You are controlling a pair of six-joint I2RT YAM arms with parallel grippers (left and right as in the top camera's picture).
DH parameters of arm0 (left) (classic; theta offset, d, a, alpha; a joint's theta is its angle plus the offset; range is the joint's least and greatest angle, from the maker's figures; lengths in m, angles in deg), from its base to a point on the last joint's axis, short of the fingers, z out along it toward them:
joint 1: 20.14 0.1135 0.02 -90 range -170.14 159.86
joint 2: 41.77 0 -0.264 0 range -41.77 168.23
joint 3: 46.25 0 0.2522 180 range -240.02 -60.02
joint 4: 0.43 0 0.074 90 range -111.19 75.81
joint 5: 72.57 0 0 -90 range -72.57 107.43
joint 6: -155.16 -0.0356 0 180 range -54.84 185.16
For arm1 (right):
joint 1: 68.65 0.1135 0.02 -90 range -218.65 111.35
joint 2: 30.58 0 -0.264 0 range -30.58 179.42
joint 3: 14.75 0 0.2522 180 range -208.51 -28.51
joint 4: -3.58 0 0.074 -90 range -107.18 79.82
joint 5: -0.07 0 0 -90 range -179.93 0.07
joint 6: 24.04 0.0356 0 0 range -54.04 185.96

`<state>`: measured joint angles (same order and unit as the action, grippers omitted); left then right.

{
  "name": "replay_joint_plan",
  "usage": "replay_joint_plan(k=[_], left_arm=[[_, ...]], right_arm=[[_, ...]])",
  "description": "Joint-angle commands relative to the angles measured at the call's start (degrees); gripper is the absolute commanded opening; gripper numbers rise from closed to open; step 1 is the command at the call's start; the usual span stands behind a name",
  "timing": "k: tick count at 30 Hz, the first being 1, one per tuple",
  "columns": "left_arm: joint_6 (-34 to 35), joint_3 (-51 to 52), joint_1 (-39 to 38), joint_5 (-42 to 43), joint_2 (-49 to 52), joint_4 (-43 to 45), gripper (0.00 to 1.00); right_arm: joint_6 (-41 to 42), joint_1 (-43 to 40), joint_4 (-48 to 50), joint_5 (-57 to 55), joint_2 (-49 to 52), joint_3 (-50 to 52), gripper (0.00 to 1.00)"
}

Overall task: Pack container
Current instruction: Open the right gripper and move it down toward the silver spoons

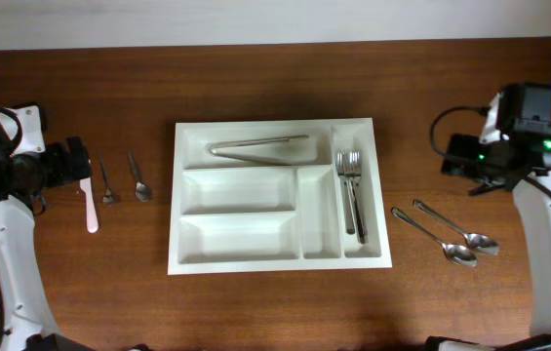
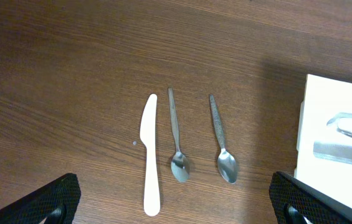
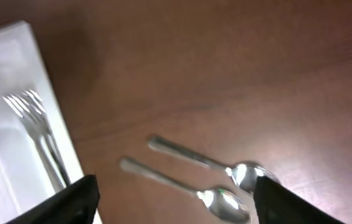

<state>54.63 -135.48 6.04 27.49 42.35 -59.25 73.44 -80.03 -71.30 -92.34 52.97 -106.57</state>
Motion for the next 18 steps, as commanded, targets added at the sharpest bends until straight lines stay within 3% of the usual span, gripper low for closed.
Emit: replay_joint_plan(k=[1, 3, 6, 9, 13, 18], left_arm=[[-0.7, -1.0, 0.2, 0.0, -0.4, 0.0, 0.99], [-0.7, -1.0, 0.2, 0.0, -0.4, 0.0, 0.99], [-0.7, -1.0, 0.2, 0.0, -0.4, 0.0, 0.99], [-0.7, -1.0, 0.2, 0.0, -0.4, 0.0, 0.99], [-0.7, -1.0, 0.2, 0.0, -0.4, 0.0, 0.99], [-0.7, -1.0, 0.2, 0.0, -0.4, 0.0, 0.99]], right_arm=[[-0.3, -1.9, -2.6, -0.6, -0.1, -0.5, 0.81], [0.2, -1.9, -5.8, -0.7, -0.1, -0.5, 0.81], [5.9, -1.8, -11.4, 0.9, -0.1, -0.1, 0.74], [6.2, -1.7, -14.7, 7.1, -0.1, 2.0, 0.68], [6.8, -1.8, -15.2, 7.5, -0.1, 5.1, 0.61], [11.9, -1.9, -13.6, 4.9, -0.1, 10.2, 0.62]])
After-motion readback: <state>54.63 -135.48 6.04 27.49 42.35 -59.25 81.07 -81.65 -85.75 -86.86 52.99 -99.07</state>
